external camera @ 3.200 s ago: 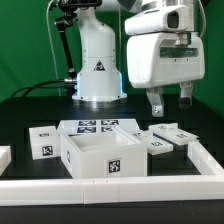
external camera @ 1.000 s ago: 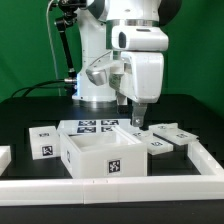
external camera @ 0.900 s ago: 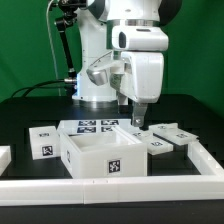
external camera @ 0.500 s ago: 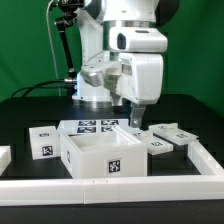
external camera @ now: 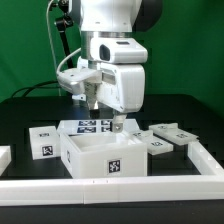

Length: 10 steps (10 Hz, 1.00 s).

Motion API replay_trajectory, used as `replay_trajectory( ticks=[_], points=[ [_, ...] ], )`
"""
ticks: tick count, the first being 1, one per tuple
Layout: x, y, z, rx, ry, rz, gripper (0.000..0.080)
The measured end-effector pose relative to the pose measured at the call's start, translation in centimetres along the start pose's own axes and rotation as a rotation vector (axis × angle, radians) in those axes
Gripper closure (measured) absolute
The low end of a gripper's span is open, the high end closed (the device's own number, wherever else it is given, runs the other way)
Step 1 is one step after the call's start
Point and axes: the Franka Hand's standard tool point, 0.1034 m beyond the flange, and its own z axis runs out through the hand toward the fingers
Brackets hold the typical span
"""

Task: Assemble cabinet

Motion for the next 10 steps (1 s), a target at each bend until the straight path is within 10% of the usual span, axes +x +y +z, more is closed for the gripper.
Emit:
replay_trajectory(
  ticks=[10],
  points=[
    [2.1,-4.1,3.1,0.08,0.043,0.021,0.0003]
  ],
)
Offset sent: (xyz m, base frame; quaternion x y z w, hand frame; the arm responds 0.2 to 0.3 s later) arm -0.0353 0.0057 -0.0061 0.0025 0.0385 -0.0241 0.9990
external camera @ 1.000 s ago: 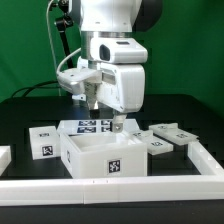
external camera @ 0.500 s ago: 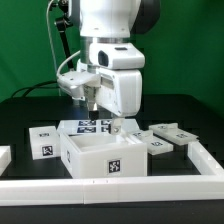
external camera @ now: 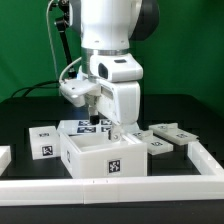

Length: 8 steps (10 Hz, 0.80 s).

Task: Assemble cabinet

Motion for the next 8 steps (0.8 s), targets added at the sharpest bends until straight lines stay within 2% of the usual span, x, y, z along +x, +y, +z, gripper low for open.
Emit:
replay_trajectory(
  ticks=[5,7,8],
  points=[
    [0.1,-0.6,1.7,0.035,0.019,0.006,0.0003],
    [-0.1,-0.3,1.6,0.028,0.017,0.011,0.026],
    [-0.1,-0.3,1.6,0.029,0.017,0.011,0.026]
  ],
)
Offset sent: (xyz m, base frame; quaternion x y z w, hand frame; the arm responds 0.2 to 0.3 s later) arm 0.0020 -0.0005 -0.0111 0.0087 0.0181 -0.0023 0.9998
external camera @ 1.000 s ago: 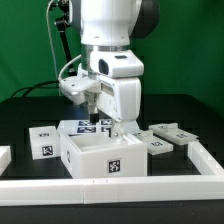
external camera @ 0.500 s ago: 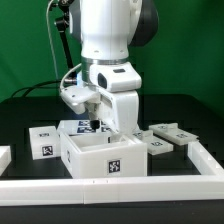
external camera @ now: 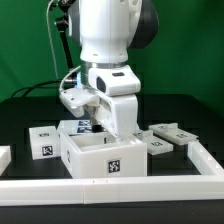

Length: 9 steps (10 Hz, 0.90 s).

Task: Assemble cabinet

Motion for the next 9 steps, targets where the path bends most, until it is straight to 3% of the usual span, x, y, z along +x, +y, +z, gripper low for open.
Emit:
replay_trajectory(
  ticks=[2,3,4,9],
  points=[
    [0.0,0.0,0.0,0.0,0.0,0.0,0.058],
    [0.0,0.0,0.0,0.0,0.0,0.0,0.058],
    [-0.03,0.04,-0.03,-0.002,-0.001,0.0,0.0753],
    [-0.02,0.39,-0.2,-0.014,-0.003,0.034,0.0757]
  ],
)
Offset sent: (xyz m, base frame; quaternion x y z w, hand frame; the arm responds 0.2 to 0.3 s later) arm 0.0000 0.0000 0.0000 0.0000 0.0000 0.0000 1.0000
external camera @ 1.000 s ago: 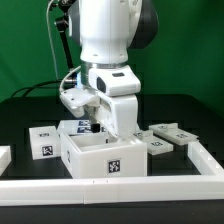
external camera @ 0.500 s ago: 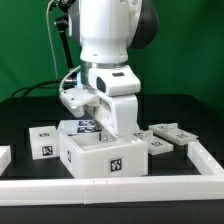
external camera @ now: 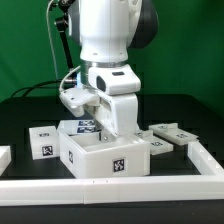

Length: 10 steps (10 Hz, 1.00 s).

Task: Assemble cabinet

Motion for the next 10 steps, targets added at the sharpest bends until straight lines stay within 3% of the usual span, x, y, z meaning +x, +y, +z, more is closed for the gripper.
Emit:
replay_trajectory(
  ticks=[3,9,10],
  points=[
    [1.2,1.7,-0.1,-0.016,0.0,0.14,0.0758],
    [6.2,7.2,-0.6,-0.071,0.01,0.406,0.0758],
    [6.8,7.6,-0.5,-0.068,0.011,0.424,0.0759]
  ],
)
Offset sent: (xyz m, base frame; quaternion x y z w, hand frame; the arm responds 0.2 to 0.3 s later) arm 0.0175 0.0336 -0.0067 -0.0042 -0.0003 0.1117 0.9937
